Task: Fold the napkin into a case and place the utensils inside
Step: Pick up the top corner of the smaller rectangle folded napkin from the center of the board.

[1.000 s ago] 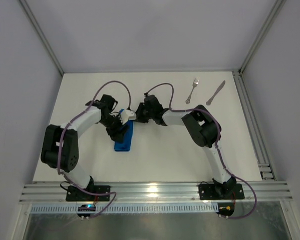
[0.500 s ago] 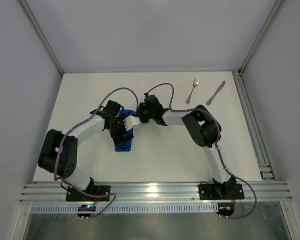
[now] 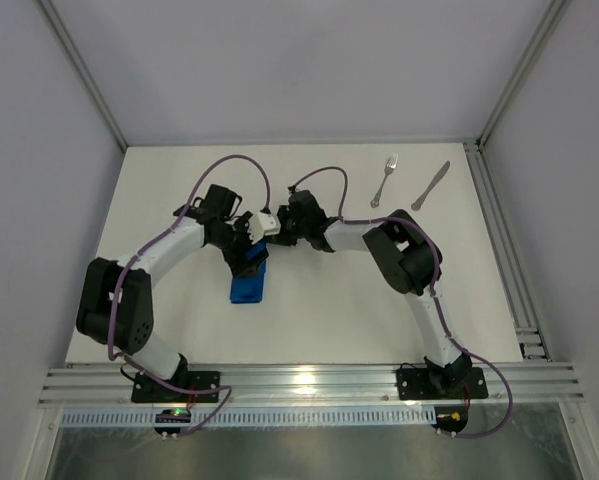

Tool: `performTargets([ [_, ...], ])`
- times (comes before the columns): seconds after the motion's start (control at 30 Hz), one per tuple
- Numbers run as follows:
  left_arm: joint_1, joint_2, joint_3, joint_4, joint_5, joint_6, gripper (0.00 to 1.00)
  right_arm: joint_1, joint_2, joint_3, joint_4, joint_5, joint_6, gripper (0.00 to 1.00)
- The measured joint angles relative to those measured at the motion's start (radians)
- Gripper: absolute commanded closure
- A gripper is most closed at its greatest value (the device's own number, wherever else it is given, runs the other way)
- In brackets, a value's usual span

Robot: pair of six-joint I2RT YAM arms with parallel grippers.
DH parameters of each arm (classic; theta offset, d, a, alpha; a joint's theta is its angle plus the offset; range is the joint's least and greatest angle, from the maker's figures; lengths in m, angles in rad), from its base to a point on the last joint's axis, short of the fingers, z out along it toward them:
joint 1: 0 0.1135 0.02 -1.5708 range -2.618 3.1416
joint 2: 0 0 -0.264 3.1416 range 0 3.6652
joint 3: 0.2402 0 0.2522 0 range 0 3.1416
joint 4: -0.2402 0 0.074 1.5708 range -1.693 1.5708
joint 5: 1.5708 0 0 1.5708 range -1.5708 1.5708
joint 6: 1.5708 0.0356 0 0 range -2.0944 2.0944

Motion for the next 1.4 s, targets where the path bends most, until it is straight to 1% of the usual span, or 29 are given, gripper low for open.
performTargets([
  [0.17,-0.002,0.024,-0.022,0.058,-0.099,-0.019,0.06,-0.001,0.0,-0.001,0.002,0.0,0.0,0.96],
  [0.3,-0.064,0.023,-0.131,0.112,-0.178,-0.009,0.04,-0.001,0.0,-0.002,0.004,0.0,0.0,0.96],
  [0.37,-0.093,0.023,-0.177,0.133,-0.209,-0.003,0.04,-0.001,0.0,-0.003,0.005,-0.005,0.0,0.96],
  [0.53,-0.105,0.017,-0.182,0.172,-0.259,-0.008,0.07,-0.001,0.0,-0.011,0.018,-0.007,0.004,0.96],
  [0.6,-0.105,0.019,-0.182,0.177,-0.266,-0.01,0.1,-0.001,0.0,-0.011,0.02,-0.008,0.004,0.96],
  [0.63,-0.106,0.02,-0.182,0.177,-0.267,-0.01,0.12,-0.001,0.0,-0.011,0.02,-0.008,0.004,0.96],
  [0.67,-0.109,0.021,-0.182,0.177,-0.268,-0.011,0.17,-0.001,0.0,-0.012,0.021,-0.008,0.004,0.96],
  [0.77,-0.119,0.024,-0.182,0.175,-0.269,-0.018,0.24,-0.001,0.0,-0.013,0.024,-0.007,0.004,0.96],
  [0.83,-0.124,0.024,-0.182,0.175,-0.273,-0.022,0.26,-0.001,0.0,-0.014,0.026,-0.006,0.004,0.96],
  [0.93,-0.128,0.019,-0.183,0.178,-0.28,-0.035,0.33,-0.003,0.0,-0.016,0.031,-0.006,0.004,0.96],
  [1.0,-0.128,0.006,-0.19,0.191,-0.297,-0.04,0.42,-0.005,0.0,-0.016,0.031,-0.006,0.004,0.96],
  [1.03,-0.128,-0.003,-0.195,0.197,-0.311,-0.04,0.51,-0.005,0.0,-0.016,0.031,-0.006,0.004,0.96],
  [1.1,-0.127,-0.019,-0.196,0.204,-0.333,-0.038,0.58,-0.005,0.0,-0.016,0.031,-0.006,0.004,0.96],
  [1.13,-0.127,-0.027,-0.196,0.212,-0.343,-0.037,0.65,-0.005,0.0,-0.017,0.032,-0.006,0.004,0.96],
  [1.17,-0.127,-0.029,-0.196,0.219,-0.348,-0.035,0.67,-0.005,0.0,-0.017,0.032,-0.006,0.004,0.96],
  [1.2,-0.127,-0.029,-0.196,0.223,-0.35,-0.034,0.67,-0.005,0.0,-0.018,0.032,-0.006,0.004,0.96],
  [1.23,-0.124,-0.024,-0.195,0.225,-0.348,-0.034,0.61,-0.005,0.0,-0.019,0.035,-0.006,0.004,0.96],
  [1.3,-0.116,-0.009,-0.189,0.212,-0.315,-0.03,0.41,-0.005,0.0,-0.024,0.044,-0.006,0.005,0.96],
  [1.33,-0.108,0.005,-0.181,0.198,-0.286,-0.03,0.34,-0.005,0.0,-0.028,0.051,-0.007,0.005,0.96],
  [1.37,-0.097,0.019,-0.169,0.18,-0.25,-0.033,0.3,-0.005,0.0,-0.032,0.058,-0.007,0.005,0.96],
  [1.4,-0.085,0.031,-0.156,0.161,-0.213,-0.036,0.28,-0.005,0.0,-0.034,0.063,-0.008,0.006,0.96],
])
